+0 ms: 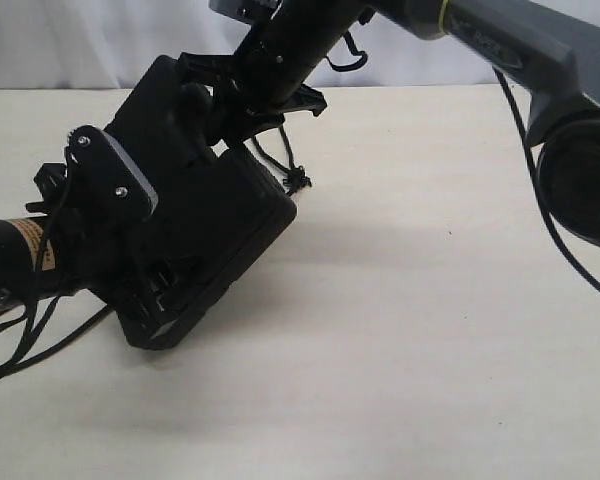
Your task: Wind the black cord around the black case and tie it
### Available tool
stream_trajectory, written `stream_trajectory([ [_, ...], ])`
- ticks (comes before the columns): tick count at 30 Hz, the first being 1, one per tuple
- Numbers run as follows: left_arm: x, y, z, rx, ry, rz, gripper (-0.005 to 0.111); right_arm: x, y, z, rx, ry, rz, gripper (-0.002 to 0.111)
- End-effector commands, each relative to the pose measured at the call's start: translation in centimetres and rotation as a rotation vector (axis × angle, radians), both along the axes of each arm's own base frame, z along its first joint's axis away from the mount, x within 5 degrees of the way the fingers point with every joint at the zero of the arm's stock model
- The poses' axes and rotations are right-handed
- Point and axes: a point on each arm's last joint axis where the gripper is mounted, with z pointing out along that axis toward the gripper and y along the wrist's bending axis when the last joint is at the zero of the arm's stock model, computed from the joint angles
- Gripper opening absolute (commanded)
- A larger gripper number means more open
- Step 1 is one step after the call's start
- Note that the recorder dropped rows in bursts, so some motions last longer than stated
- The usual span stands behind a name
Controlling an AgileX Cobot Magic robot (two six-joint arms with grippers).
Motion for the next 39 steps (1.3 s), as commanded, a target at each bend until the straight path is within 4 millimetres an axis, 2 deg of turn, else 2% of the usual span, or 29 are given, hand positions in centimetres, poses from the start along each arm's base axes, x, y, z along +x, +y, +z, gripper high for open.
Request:
stream_trajectory([
  [1, 0.5, -0.5, 0.5, -0.024, -0.053, -0.014, 0.069, -0.2, 0.2, 1.8, 0.077, -0.007, -0.033, 0.004],
  [8, 0.0, -0.2, 1.0, -0.016, -0.027, -0.002, 0.069, -0.2, 0.2, 1.8, 0.078, -0.009, -0.034, 0.004],
  [13, -0.8, 0.3, 4.2, -0.051, -0.102, 0.009, 0.069, -0.2, 0.2, 1.8, 0.078, -0.009, -0.034, 0.004],
  [17, -2.6, 1.1, 7.1, -0.096, -0.18, 0.023, 0.069, -0.2, 0.2, 1.8, 0.076, -0.005, -0.032, 0.004],
  [23, -4.3, 1.9, 8.8, -0.138, -0.193, 0.049, 0.069, -0.2, 0.2, 1.8, 0.076, -0.005, -0.032, 0.004],
  [27, -4.9, 1.0, 9.1, -0.157, -0.193, 0.002, 0.069, -0.3, 0.2, 1.8, 0.073, -0.012, -0.015, 0.004],
  [31, -6.1, -0.9, 8.8, -0.178, -0.141, -0.09, 0.069, -0.3, 0.2, 1.8, 0.073, -0.014, -0.013, 0.004],
  [35, -7.8, -2.4, 7.3, -0.146, -0.064, -0.191, 0.069, -0.3, 0.2, 1.8, 0.072, -0.016, -0.01, 0.004],
  [39, -8.3, -2.8, 5.1, -0.275, -0.082, -0.186, 0.069, -0.4, 0.1, 1.8, 0.067, -0.011, 0.003, 0.004],
])
